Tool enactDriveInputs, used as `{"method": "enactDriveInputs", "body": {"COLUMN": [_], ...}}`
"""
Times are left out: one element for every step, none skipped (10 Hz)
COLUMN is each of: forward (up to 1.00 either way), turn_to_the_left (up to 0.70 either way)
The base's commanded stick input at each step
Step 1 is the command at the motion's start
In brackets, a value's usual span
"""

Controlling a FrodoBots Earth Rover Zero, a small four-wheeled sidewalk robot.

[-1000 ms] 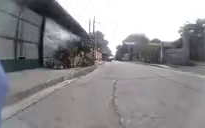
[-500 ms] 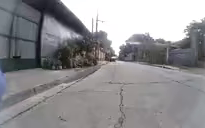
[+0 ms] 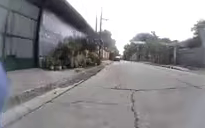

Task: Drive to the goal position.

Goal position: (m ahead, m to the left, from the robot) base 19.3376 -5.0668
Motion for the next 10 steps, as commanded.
{"method": "enactDriveInputs", "body": {"forward": [1.0, 1.0, 1.0, 1.0, 1.0, 1.0, 1.0, 1.0, 1.0, 1.0], "turn_to_the_left": [0.01, 0.0, 0.0, 0.0, -0.27, -0.34, -0.32, -0.39, -0.34, -0.38]}}
